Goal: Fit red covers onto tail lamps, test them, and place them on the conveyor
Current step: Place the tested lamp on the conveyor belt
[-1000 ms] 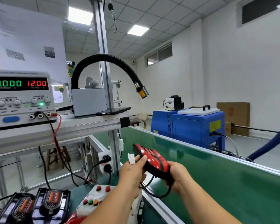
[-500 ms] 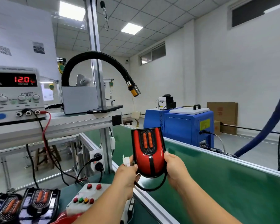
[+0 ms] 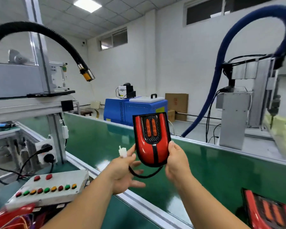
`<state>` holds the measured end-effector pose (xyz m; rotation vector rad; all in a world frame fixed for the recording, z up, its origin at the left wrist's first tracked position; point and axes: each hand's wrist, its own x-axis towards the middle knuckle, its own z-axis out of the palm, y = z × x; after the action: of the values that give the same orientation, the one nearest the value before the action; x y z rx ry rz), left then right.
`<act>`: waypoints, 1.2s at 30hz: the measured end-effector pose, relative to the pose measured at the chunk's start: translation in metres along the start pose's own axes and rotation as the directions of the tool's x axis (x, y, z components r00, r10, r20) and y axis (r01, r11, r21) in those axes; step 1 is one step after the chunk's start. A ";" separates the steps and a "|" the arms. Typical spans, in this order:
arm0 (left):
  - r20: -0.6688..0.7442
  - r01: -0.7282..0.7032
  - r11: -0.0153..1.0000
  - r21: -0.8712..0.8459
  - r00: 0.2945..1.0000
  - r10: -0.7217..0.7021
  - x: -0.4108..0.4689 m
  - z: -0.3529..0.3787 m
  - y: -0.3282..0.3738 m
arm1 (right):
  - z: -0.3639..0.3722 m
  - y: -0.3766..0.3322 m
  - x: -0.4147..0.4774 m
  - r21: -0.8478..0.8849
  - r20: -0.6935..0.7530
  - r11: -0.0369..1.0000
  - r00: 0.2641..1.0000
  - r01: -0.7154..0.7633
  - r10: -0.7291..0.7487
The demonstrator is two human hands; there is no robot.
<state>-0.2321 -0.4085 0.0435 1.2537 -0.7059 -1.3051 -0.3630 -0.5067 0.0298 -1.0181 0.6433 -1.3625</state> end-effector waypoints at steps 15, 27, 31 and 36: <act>0.107 -0.036 0.994 0.103 0.994 0.025 -0.011 0.141 -0.016 | -0.159 -0.085 -0.110 -0.043 -0.158 0.995 0.983 0.090 -0.095; 0.568 -0.062 0.996 0.065 0.823 0.014 -0.053 0.279 -0.134 | -0.286 -0.119 -0.173 -0.128 -0.539 0.986 0.827 0.105 -0.158; 0.481 -0.170 0.959 0.229 0.876 0.041 -0.051 0.297 -0.162 | -0.311 -0.116 -0.181 -0.202 -0.592 0.979 0.794 0.016 -0.135; 0.395 -0.301 0.844 0.444 0.911 0.117 -0.050 0.304 -0.174 | -0.332 -0.107 -0.184 -0.384 -0.650 0.912 0.745 -0.148 -0.153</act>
<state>-0.5786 -0.4113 -0.0299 1.3000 -1.4788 -1.2102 -0.7288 -0.3890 -0.0604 -0.8234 1.5353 -1.6405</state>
